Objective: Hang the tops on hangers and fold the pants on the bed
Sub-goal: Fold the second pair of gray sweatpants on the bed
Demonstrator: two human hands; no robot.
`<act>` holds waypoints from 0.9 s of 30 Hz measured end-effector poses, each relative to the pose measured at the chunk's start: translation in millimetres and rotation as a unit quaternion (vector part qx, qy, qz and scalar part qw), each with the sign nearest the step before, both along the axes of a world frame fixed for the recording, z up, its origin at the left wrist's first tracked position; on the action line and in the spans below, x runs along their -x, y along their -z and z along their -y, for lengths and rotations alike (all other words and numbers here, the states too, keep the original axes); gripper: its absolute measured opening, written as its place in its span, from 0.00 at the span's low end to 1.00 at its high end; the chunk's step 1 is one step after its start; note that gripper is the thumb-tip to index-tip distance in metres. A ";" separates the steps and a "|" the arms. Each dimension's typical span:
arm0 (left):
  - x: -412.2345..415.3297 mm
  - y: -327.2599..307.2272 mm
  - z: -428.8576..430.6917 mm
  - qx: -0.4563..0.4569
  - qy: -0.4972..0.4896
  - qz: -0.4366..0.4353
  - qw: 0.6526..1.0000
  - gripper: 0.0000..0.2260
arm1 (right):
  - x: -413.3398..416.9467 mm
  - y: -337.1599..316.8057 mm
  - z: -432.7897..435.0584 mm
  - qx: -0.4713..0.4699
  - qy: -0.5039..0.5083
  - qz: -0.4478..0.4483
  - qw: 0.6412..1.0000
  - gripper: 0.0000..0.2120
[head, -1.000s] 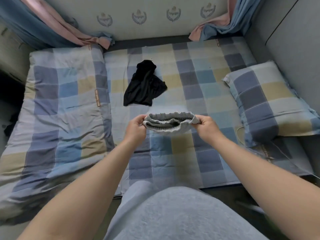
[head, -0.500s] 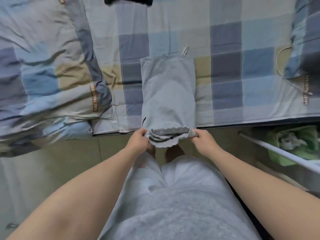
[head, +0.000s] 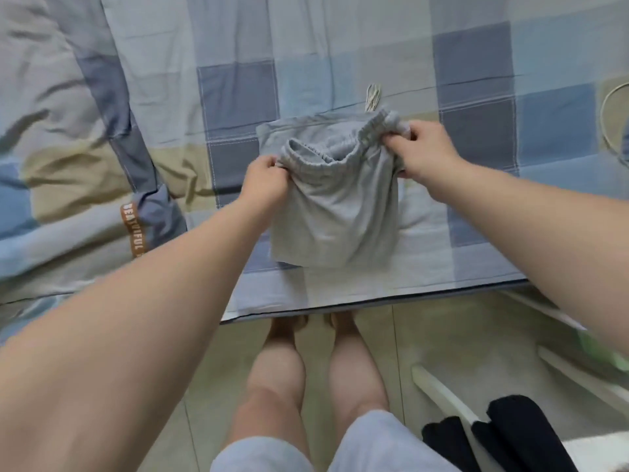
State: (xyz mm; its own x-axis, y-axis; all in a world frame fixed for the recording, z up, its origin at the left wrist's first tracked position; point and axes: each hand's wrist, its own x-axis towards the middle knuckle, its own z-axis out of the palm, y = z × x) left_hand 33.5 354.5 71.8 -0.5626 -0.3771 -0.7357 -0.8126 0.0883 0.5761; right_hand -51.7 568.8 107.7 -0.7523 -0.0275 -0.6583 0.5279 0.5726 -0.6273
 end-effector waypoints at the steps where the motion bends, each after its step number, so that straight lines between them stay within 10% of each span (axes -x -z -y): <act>1: 12.4 9.2 2.8 0.006 -0.004 -0.014 1.000 0.08 | 13.6 9.5 6.2 0.008 0.022 -0.006 1.000 0.04; 5: 39.1 46.2 8.7 0.056 -0.032 -0.061 0.996 0.09 | 40.4 51.7 20.1 -0.003 0.107 -0.041 0.993 0.05; 13: -19.9 101.8 -2.8 0.090 -0.085 0.008 0.992 0.43 | -26.7 121.1 -16.9 -0.053 0.148 0.044 0.987 0.42; 27: -55.3 35.7 14.3 -0.029 0.049 0.186 0.981 0.30 | -72.3 69.6 -0.6 0.049 0.166 0.266 0.948 0.24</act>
State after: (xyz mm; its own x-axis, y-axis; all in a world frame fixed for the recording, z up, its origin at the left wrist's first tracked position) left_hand 88.9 340.2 36.2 -0.2829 -0.2866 -0.9153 -0.9566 0.1533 0.2477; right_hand 20.5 569.3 38.1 -0.2925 0.0714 -0.9536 0.9255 0.2719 -0.2635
